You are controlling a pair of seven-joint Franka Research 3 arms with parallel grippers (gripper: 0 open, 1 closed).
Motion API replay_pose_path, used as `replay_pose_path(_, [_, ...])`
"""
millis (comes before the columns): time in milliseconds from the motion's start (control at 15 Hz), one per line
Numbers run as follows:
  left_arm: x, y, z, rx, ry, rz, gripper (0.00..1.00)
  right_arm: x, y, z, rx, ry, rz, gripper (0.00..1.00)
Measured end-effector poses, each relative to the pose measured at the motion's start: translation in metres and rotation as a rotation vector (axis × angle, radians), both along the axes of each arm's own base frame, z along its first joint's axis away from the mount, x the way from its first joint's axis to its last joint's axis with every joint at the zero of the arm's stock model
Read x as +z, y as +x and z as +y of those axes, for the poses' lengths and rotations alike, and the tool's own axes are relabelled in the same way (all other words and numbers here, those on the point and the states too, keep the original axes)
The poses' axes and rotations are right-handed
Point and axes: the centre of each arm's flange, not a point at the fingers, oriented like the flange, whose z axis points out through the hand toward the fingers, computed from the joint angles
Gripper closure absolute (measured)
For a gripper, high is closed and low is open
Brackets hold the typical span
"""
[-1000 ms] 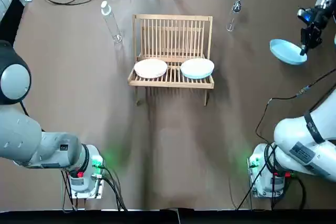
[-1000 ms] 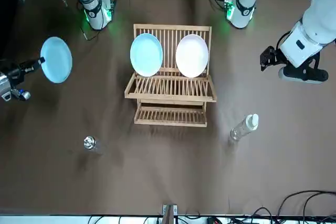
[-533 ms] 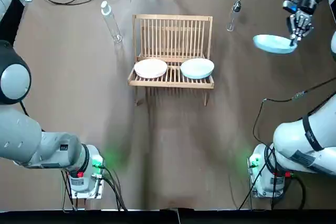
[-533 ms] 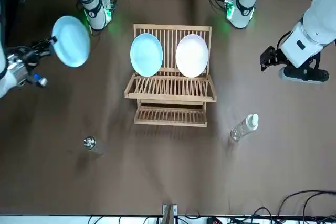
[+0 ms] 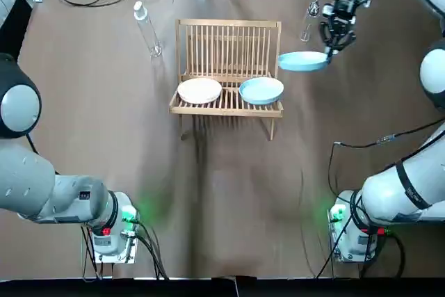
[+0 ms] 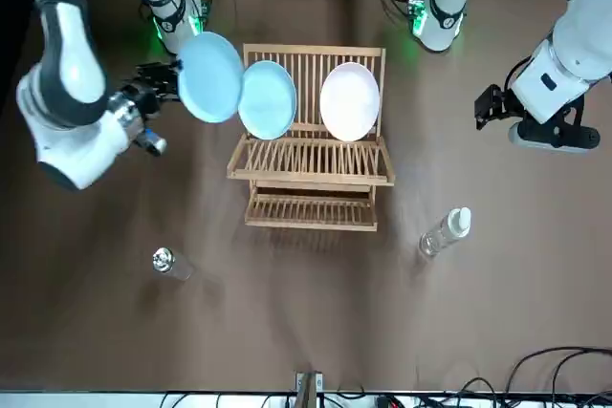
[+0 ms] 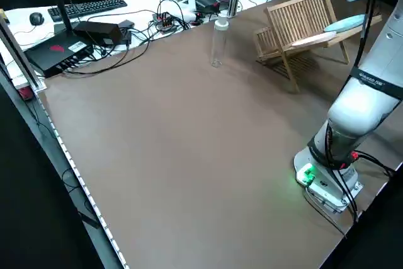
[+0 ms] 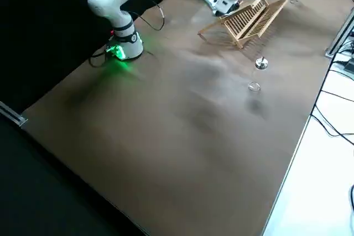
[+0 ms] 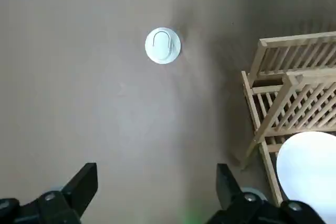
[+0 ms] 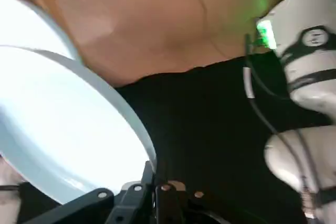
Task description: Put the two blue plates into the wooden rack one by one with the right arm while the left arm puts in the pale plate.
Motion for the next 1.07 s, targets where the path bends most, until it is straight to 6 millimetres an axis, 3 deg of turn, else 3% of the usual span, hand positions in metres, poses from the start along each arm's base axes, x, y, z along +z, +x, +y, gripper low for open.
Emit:
replay_pose_path(200, [0.000, 0.000, 0.000, 0.000, 0.000, 0.000, 0.00, -0.009, -0.002, 0.046, -0.016, -0.018, -0.006, 0.97])
replay_pose_path(400, [0.000, 0.000, 0.001, 0.001, 0.000, 0.000, 0.00, -0.031, -0.004, 0.074, -0.017, -0.049, 0.017, 0.97])
replay_pose_path(800, [0.000, 0.000, 0.001, 0.003, 0.000, 0.000, 0.00, -0.074, -0.013, 0.109, 0.021, -0.047, 0.104, 0.97])
replay_pose_path(1067, [0.000, 0.001, 0.004, 0.006, 0.000, 0.000, 0.00, -0.080, -0.013, 0.113, 0.014, -0.036, 0.116, 0.97])
